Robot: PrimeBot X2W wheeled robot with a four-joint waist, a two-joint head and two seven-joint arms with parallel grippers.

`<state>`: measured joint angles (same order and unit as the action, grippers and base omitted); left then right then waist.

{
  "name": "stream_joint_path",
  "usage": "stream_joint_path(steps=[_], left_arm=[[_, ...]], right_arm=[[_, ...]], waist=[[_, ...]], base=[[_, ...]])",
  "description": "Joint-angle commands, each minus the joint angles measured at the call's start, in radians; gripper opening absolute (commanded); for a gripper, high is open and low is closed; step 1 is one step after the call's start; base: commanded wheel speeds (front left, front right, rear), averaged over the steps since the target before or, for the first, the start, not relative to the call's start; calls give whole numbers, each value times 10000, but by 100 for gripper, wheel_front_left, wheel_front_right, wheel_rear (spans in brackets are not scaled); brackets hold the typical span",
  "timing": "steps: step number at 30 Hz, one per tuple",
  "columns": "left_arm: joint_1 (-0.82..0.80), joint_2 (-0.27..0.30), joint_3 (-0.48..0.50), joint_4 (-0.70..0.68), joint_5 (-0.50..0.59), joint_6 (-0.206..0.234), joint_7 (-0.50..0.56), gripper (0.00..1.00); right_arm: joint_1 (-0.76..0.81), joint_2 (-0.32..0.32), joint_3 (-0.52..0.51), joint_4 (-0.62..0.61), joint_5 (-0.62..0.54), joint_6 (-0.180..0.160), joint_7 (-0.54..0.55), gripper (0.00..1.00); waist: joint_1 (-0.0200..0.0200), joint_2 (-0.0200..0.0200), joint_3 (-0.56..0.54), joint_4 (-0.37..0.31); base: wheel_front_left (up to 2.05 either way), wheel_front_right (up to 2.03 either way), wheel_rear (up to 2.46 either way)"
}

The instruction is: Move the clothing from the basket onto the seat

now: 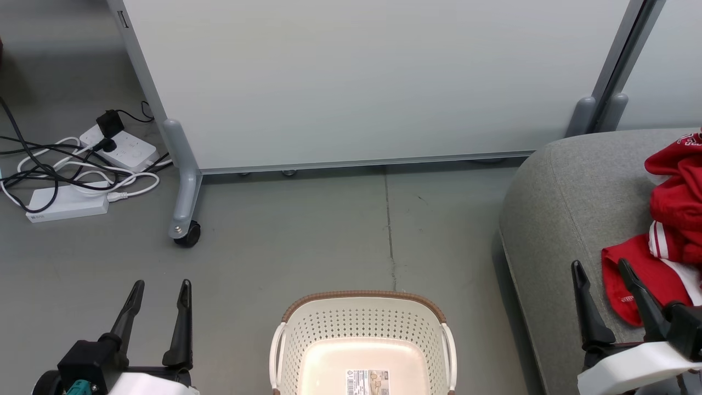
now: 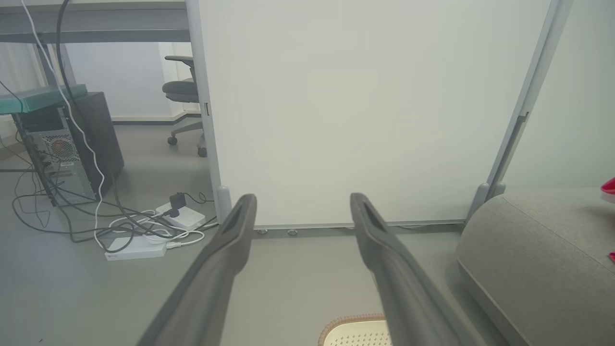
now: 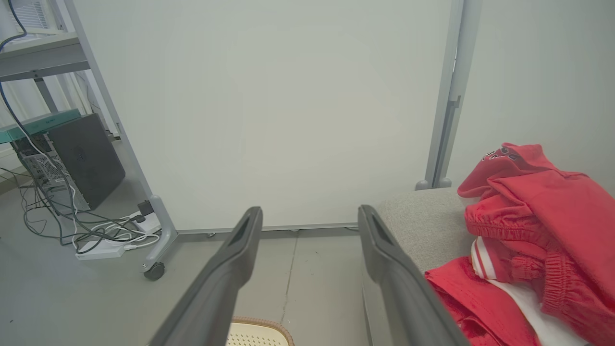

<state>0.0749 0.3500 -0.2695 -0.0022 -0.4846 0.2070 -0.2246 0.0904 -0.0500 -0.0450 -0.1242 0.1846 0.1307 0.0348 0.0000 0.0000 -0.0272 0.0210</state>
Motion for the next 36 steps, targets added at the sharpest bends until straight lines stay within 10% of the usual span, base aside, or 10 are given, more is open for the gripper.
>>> stream_joint_path(steps=[1, 17, 18, 36], left_arm=[[-31, 29, 17, 34, -51, 35, -7, 100], [-25, 36, -102, 145, -154, 84, 91, 100], [0, 1, -103, 132, -141, 55, 100, 0], [-1477, -702, 876, 1897, -2387, -678, 1079, 0]], right_arm=[[-2, -29, 14, 0, -1, 2, 37, 100], [106, -29, 50, 59, 136, 2, -14, 100], [16, 0, 67, 55, 72, 0, -1, 0], [-1283, 57, 31, 1861, 3061, 0, -160, 0]], waist=[[0, 0, -6, -3], [0, 0, -34, 43], [0, 0, -35, 42], [0, 0, 55, 7]], base=[[0, 0, 0], [0, 0, 0], [0, 0, 0], [0, 0, 0]])
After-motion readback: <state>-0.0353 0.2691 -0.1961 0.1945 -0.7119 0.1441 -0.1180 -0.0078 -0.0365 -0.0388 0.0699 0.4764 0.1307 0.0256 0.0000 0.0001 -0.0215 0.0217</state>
